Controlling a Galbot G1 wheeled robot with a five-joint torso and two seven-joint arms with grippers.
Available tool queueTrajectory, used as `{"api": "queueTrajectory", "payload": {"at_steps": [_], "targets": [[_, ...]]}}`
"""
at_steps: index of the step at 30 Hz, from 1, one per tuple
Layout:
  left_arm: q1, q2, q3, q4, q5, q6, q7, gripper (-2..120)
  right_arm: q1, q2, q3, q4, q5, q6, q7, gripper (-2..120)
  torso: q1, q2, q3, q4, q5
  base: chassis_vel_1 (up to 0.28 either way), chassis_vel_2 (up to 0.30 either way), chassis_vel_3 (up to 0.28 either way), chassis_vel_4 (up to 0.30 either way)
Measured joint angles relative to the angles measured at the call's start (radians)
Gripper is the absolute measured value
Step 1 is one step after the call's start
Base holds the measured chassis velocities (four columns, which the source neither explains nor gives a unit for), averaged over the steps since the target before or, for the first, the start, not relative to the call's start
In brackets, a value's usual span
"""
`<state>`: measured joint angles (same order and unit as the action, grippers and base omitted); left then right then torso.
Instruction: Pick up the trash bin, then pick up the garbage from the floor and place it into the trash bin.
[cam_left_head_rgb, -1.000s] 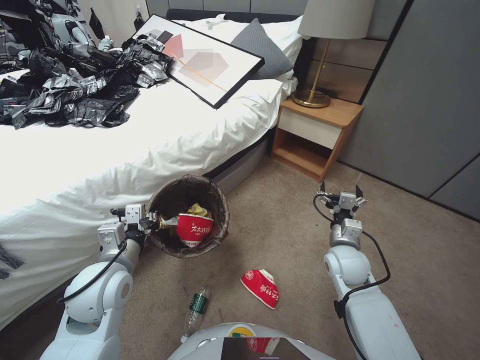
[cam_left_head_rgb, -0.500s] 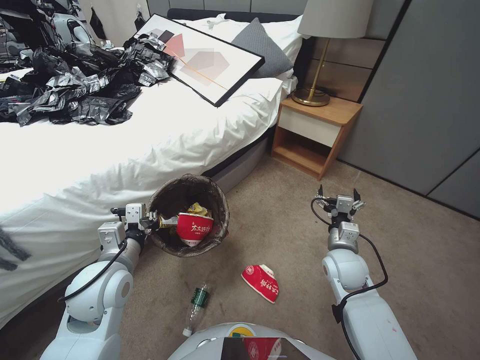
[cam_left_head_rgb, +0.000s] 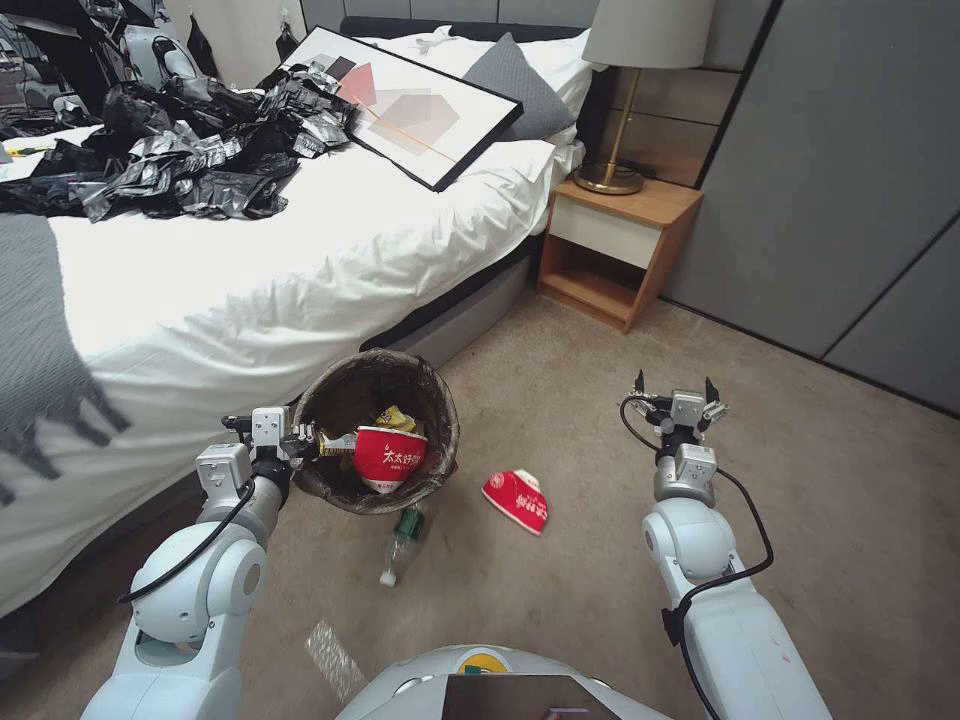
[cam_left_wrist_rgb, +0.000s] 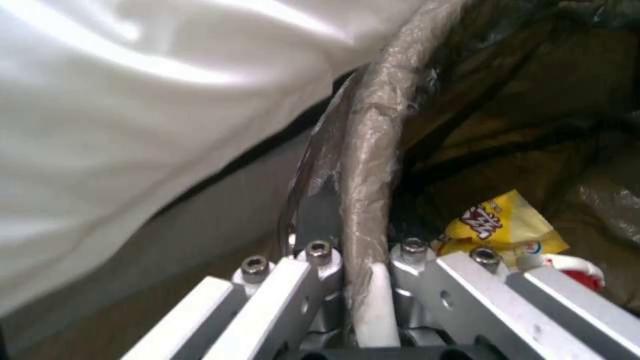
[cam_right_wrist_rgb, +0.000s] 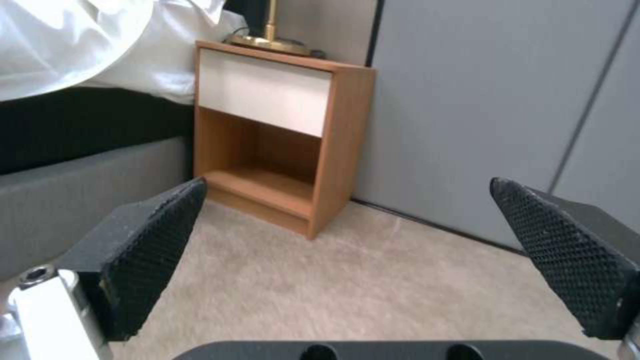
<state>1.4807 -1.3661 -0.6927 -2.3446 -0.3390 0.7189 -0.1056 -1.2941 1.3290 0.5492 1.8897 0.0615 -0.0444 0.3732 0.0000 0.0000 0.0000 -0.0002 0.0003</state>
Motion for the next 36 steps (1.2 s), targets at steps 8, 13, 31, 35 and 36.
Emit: {"api": "queueTrajectory", "payload": {"at_steps": [8, 13, 31, 35, 36], "targets": [[0.003, 0.001, -0.002, -0.003, -0.002, 0.0, -0.001, 0, 0.001, -0.067, -0.034, 0.039, -0.004, -0.116, 0.016, 100, 0.0, 0.0, 0.0, -0.0001, -0.0001, 0.214, -0.227, -0.207, 0.203], [0.003, 0.002, -0.001, -0.005, -0.003, 0.002, -0.002, 0, 0.044, -0.146, -0.068, 0.059, 0.06, -0.242, 0.011, 100, 0.0, 0.0, 0.0, 0.0003, -0.0004, -0.019, 0.022, 0.028, -0.031], [0.006, 0.006, 0.0, -0.012, -0.003, 0.004, -0.003, 0, 0.125, -0.169, -0.111, 0.044, 0.095, -0.244, 0.018, 100, 0.0, 0.0, 0.0, 0.0002, -0.0002, -0.011, 0.008, 0.011, -0.007], [0.003, 0.006, 0.001, -0.013, -0.004, 0.005, -0.003, 0, 0.122, -0.17, -0.111, 0.045, 0.094, -0.244, 0.017, 100, 0.0, 0.0, 0.0, 0.0001, -0.0003, 0.0, 0.0, 0.0, 0.0], [0.003, 0.006, 0.0, -0.013, -0.004, 0.005, -0.003, 0, 0.122, -0.169, -0.11, 0.045, 0.093, -0.244, 0.017, 100, 0.0, 0.0, 0.0, 0.0002, -0.0003, 0.0, 0.0, 0.0, 0.0]]}}
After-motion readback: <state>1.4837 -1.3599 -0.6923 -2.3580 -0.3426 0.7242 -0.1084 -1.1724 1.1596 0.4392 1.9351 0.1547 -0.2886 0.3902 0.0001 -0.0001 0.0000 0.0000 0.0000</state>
